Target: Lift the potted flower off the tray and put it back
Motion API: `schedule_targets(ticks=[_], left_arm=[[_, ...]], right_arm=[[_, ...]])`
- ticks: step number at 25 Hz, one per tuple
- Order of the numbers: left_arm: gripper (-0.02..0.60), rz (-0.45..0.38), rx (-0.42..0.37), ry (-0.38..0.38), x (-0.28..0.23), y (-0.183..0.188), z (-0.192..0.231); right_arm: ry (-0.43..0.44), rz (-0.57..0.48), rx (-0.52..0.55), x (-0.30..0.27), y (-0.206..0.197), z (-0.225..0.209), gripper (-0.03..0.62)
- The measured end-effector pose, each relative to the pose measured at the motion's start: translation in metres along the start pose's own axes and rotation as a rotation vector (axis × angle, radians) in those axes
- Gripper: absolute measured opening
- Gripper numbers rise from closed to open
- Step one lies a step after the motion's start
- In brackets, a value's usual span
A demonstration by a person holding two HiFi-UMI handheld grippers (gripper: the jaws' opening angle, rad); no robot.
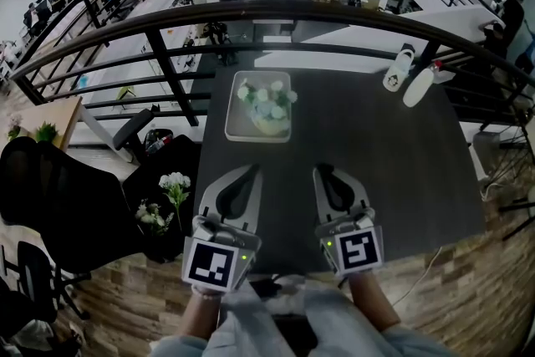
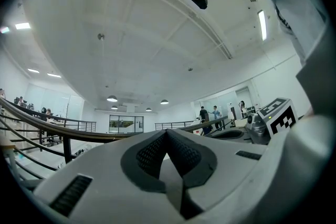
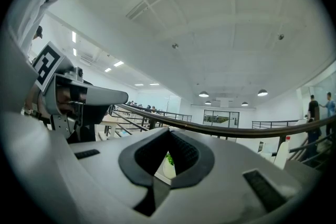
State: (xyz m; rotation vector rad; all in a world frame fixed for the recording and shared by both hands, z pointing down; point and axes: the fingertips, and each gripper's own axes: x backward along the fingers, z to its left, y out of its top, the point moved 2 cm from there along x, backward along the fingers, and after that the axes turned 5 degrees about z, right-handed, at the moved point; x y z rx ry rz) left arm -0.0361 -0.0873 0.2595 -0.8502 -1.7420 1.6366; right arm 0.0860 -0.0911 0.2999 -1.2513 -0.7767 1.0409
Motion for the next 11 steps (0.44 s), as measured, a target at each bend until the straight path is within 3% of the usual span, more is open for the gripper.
schedule_targets(ticks=[11], left_arm=[[0.000,-0.003,-0.004,-0.003,0.0013,0.0060,-0.0029]], right_arm=[[0.009,0.003,0.009,0.0017,0.0045,0.0000,0.000]])
